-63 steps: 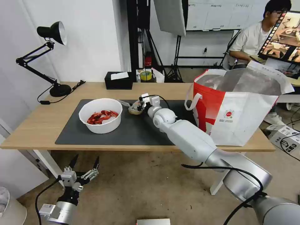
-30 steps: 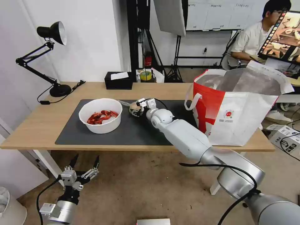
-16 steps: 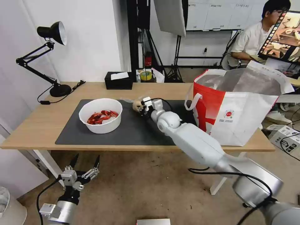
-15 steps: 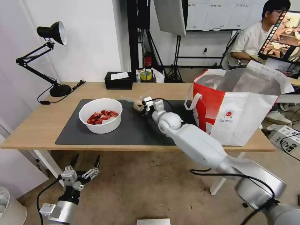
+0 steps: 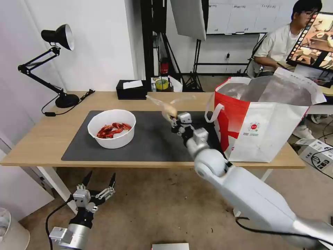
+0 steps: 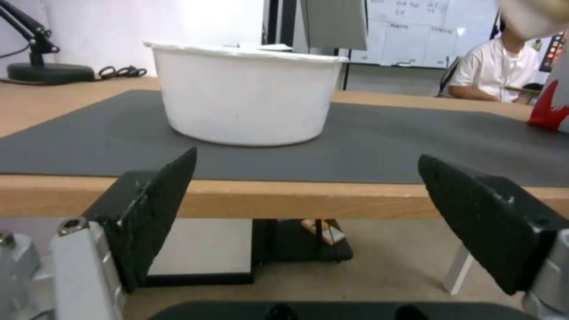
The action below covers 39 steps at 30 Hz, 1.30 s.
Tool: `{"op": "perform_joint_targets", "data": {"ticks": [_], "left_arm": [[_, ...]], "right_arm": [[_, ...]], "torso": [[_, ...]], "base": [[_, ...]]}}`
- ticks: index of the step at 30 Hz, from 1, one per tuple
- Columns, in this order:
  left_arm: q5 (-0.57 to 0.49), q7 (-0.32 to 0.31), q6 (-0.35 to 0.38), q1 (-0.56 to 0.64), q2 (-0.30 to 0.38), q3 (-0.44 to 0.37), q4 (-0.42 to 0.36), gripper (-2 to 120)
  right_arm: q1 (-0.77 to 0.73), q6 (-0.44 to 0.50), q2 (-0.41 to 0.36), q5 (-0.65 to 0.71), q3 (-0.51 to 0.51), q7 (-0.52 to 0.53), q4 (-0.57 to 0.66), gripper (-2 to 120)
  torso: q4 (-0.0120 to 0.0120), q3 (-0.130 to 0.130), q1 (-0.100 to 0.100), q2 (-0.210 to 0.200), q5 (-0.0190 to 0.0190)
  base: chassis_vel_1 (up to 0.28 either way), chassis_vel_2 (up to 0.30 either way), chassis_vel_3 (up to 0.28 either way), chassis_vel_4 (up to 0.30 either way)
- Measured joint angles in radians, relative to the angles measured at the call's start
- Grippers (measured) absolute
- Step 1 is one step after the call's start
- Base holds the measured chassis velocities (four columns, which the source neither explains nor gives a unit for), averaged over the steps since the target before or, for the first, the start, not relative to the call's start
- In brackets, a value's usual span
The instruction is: Pick up the trash from the table and place it into the takeout bag.
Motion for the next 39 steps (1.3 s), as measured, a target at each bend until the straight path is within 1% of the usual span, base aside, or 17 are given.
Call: {"op": "perform_joint_targets", "data": {"ticks": [1, 4, 5, 7, 9, 11, 15, 20, 21, 23, 24, 26, 32, 35, 36, 38, 39], "left_arm": [[0.0, 0.0, 0.0, 0.0, 0.0, 0.0, 0.0, 100], [0.005, -0.001, 0.002, 0.003, -0.001, 0.003, -0.005, 100], [0.005, -0.001, 0.002, 0.003, -0.001, 0.003, -0.005, 100], [0.012, -0.002, 0.003, 0.003, -0.003, 0.009, -0.008, 100], [0.013, -0.002, 0.003, 0.003, -0.003, 0.01, -0.009, 100], [0.028, -0.009, 0.004, 0.002, -0.009, 0.023, -0.012, 100], [0.035, -0.019, 0.004, 0.001, -0.012, 0.031, -0.016, 100], [0.036, -0.021, 0.004, -0.001, -0.012, 0.032, -0.019, 100], [0.036, -0.022, 0.005, -0.002, -0.011, 0.032, -0.021, 100], [0.035, -0.022, 0.006, -0.001, -0.006, 0.03, -0.026, 100], [0.035, -0.022, 0.006, -0.001, -0.006, 0.03, -0.026, 100], [0.035, -0.022, 0.006, 0.005, -0.004, 0.028, -0.027, 100], [0.035, -0.022, 0.006, 0.009, -0.005, 0.029, -0.027, 100], [0.035, -0.022, 0.006, 0.004, -0.001, 0.032, -0.027, 100], [0.035, -0.022, 0.006, 0.004, -0.001, 0.032, -0.027, 100], [0.035, -0.022, 0.006, 0.003, -0.003, 0.036, -0.024, 100], [0.035, -0.022, 0.006, 0.003, -0.003, 0.036, -0.024, 100]], "right_arm": [[0.0, 0.0, 0.0, 0.0, 0.0, 0.0, 0.0, 6], [-0.086, 0.052, -0.051, -0.055, 0.075, -0.002, 0.072, 6], [-0.086, 0.052, -0.051, -0.055, 0.075, -0.002, 0.072, 6], [-0.122, 0.092, -0.078, -0.096, 0.139, -0.001, 0.106, 6], [-0.124, 0.096, -0.08, -0.101, 0.147, -0.001, 0.109, 6], [-0.142, 0.124, -0.099, -0.118, 0.22, 0.006, 0.139, 6], [-0.145, 0.134, -0.113, -0.128, 0.268, 0.028, 0.16, 6], [-0.144, 0.132, -0.117, -0.138, 0.284, 0.061, 0.168, 6], [-0.142, 0.113, -0.119, -0.146, 0.297, 0.107, 0.175, 6], [-0.136, 0.033, -0.12, -0.109, 0.319, 0.246, 0.196, 6], [-0.136, 0.033, -0.12, -0.109, 0.319, 0.246, 0.196, 6], [-0.131, -0.007, -0.123, -0.06, 0.346, 0.351, 0.195, 6], [-0.108, -0.031, -0.14, 0.013, 0.373, 0.4, 0.197, 6], [-0.053, -0.061, -0.174, 0.116, 0.38, 0.433, 0.191, 6], [-0.053, -0.061, -0.174, 0.116, 0.38, 0.433, 0.191, 6], [-0.015, -0.105, -0.191, 0.211, 0.378, 0.491, 0.183, 6], [-0.015, -0.105, -0.191, 0.211, 0.378, 0.491, 0.183, 6]], "torso": [[0.0, 0.0, 0.0, 0.0, 0.0], [0.0001, 0.0, 0.0, 0.0, -0.0001], [0.0001, 0.0, 0.0, 0.0, -0.0001], [0.0, 0.0, 0.0, 0.0, -0.0002], [0.0, 0.0, 0.0, 0.0, -0.0002], [0.0001, 0.0, 0.0, 0.0, -0.0003], [0.0003, 0.0, 0.0, 0.0, -0.0003], [0.0002, 0.0, 0.0, 0.0, -0.0003], [0.0003, 0.0, 0.0, 0.0, -0.0002], [0.0001, 0.0, 0.0, 0.0, -0.0003], [0.0001, 0.0, 0.0, 0.0, -0.0003], [0.0003, 0.0, 0.0, 0.0, -0.0002], [0.0002, 0.0, 0.0, 0.0, -0.0002], [0.0002, 0.0, 0.0, 0.0, -0.0005], [0.0002, 0.0, 0.0, 0.0, -0.0005], [0.0002, 0.0, 0.0, 0.0, -0.0004], [0.0002, 0.0, 0.0, 0.0, -0.0004]], "base": [[0.0, 0.0, 0.0, 0.0], [0.0, 0.0, 0.0, 0.0], [0.0, 0.0, 0.0, 0.0], [0.0, 0.0, 0.0, 0.0], [0.0, 0.0, 0.0, 0.0], [0.0, 0.0, 0.0, 0.0], [0.0, 0.0, 0.0, 0.0], [0.0, 0.0, 0.0, 0.0], [0.0, 0.0, 0.0, 0.0], [0.0, 0.0, 0.0, 0.0], [0.0, 0.0, 0.0, 0.0], [0.0, 0.0, 0.0, 0.0], [0.0, 0.0, 0.0, 0.0], [0.0, 0.0, 0.0, 0.0], [0.0, 0.0, 0.0, 0.0], [0.0, 0.0, 0.0, 0.0], [0.0, 0.0, 0.0, 0.0]]}}
